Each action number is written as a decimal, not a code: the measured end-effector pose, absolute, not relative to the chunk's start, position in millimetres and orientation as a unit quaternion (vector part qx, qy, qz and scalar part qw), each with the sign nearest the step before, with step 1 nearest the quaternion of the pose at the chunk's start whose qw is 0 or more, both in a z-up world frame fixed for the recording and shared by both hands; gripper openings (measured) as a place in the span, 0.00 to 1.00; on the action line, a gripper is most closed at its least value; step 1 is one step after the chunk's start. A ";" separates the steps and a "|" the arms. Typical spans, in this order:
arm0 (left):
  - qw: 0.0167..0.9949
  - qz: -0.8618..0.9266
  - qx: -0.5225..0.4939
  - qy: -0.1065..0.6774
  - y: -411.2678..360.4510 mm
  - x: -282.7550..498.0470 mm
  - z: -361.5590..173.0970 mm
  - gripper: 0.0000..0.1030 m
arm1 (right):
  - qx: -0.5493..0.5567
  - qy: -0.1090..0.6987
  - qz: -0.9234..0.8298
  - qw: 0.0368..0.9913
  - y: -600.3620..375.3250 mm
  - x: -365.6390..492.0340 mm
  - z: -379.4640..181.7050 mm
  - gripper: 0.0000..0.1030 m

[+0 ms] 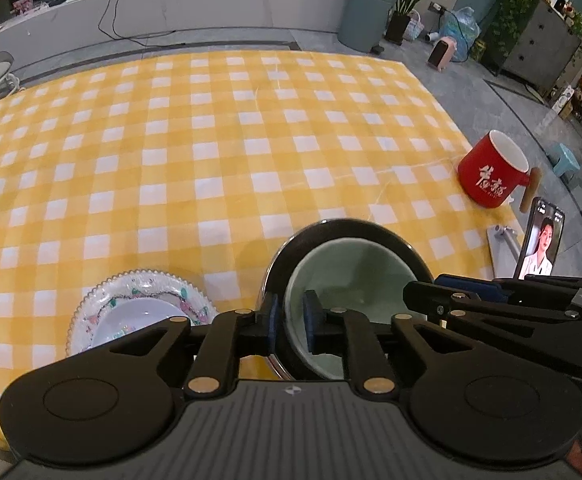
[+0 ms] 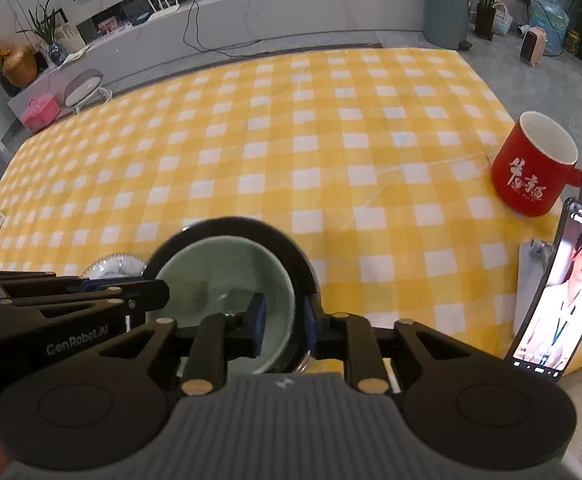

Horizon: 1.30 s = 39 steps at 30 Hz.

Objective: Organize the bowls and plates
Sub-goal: 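Open both grippers and lift them off the green bowl, then close both grippers on the rim of the nested bowl stack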

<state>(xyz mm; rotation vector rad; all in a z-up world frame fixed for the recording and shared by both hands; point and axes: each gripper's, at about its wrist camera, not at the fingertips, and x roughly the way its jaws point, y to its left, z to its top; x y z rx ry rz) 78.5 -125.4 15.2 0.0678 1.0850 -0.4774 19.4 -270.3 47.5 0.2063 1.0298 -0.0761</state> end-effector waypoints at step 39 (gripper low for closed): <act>0.819 -0.170 -0.183 0.517 -80.3 87.1 -39.5 0.76 | 0.371 0.493 -0.032 0.786 -339.9 32.9 -26.1 0.77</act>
